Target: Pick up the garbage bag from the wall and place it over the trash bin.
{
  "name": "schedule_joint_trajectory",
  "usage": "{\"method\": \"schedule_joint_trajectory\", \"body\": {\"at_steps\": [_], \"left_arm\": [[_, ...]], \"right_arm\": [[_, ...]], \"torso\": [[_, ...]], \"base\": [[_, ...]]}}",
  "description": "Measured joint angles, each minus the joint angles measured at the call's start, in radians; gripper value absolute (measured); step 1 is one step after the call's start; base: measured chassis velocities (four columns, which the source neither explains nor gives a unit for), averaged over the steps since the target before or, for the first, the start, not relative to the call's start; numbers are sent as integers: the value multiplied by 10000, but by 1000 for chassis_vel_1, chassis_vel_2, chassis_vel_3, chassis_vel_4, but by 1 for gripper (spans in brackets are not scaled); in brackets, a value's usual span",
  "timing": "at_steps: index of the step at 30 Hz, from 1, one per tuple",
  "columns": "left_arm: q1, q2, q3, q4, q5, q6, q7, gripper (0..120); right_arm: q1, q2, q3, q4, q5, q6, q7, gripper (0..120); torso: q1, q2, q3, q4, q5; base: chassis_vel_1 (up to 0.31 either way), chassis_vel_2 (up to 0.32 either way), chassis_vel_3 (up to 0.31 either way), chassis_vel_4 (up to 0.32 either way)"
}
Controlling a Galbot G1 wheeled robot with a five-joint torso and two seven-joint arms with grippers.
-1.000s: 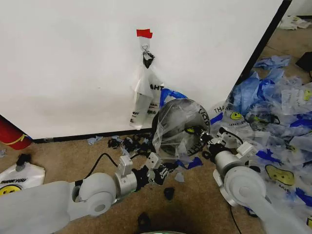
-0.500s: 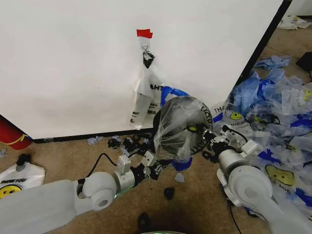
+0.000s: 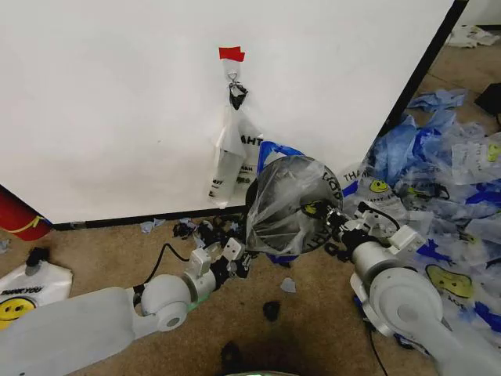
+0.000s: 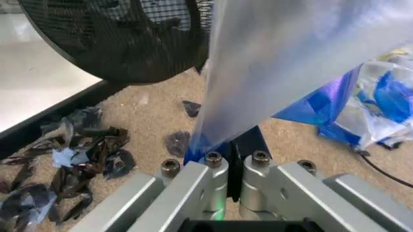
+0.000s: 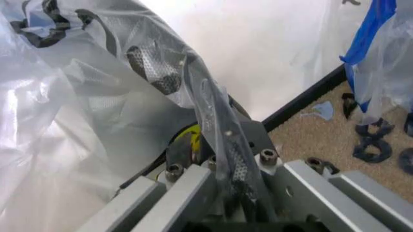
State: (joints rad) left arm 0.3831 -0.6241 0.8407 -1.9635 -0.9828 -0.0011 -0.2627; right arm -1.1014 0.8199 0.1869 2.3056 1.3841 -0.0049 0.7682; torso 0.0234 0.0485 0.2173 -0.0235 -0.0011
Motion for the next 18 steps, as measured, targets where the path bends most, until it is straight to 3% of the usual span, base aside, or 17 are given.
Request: {"method": "schedule_joint_trajectory", "body": {"at_steps": [11,18], "left_arm": [[-300,-557,23,939,127,-171,-616,0],[-184,-678,27,1098,353,-283,-918,0]], "right_arm": [[-165,-55,-11,242,-38,-18,21,0],[-214,39,-75,243,-128,-22,1,0]], "torso": [[0,0,-1,-2,2],[0,0,0,-1,0]], "base": [[0,0,0,0],[0,0,0,0]]}}
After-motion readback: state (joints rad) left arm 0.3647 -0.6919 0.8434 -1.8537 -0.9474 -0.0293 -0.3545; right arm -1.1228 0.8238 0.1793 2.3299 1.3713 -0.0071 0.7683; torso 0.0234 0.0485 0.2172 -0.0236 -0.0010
